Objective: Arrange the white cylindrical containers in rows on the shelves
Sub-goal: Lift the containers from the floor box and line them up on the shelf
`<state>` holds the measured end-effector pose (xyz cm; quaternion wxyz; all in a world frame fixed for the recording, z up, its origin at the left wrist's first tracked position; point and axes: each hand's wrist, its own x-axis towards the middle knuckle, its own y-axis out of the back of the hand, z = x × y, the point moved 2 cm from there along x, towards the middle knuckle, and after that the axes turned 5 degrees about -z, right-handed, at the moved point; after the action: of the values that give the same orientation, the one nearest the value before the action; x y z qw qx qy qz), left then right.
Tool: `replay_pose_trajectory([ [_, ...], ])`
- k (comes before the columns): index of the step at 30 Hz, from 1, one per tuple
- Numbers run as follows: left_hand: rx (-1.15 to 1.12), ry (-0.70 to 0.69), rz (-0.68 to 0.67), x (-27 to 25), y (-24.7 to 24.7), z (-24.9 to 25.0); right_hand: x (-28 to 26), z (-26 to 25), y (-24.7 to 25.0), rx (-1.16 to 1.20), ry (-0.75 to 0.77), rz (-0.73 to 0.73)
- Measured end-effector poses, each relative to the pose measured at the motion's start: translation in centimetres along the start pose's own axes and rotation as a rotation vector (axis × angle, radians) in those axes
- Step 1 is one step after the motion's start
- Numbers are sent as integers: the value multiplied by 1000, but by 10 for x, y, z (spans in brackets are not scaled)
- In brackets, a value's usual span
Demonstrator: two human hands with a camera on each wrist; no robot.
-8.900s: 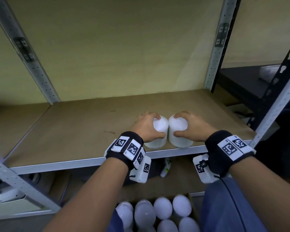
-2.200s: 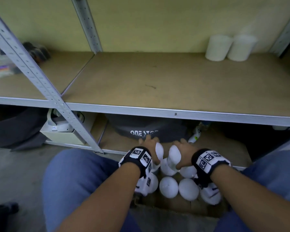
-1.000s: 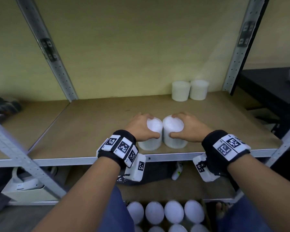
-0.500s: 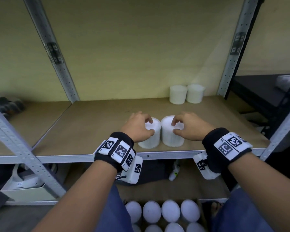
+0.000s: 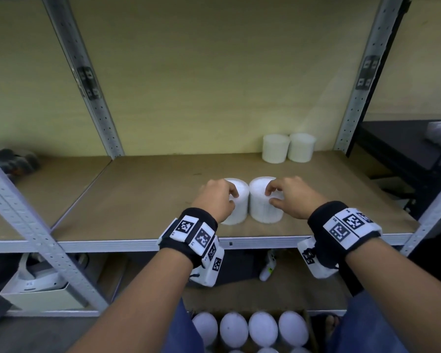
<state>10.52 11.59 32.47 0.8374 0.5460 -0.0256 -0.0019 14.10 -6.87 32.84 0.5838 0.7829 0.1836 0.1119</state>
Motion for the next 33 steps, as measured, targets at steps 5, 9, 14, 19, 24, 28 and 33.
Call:
replay_pose_trajectory([
  [5, -21, 17, 17, 27, 1, -11, 31, 1, -2, 21, -22, 13],
  [9, -46, 35, 37, 53, 1, -20, 61, 4, -5, 26, -19, 45],
  [14, -54, 57, 70, 89, 1, -29, 100, 10, -7, 48, -23, 65],
  [19, -80, 64, 66, 128, 3, -39, 137, 17, -3, 48, -30, 90],
  [24, -87, 65, 72, 166, 3, -44, 173, 25, 1, 55, -33, 85],
  [28, -95, 73, 68, 194, 2, -49, 200, 34, 3, 58, -41, 100],
  [33, -87, 66, 76, 221, -1, -55, 227, 41, 4, 66, -42, 121],
])
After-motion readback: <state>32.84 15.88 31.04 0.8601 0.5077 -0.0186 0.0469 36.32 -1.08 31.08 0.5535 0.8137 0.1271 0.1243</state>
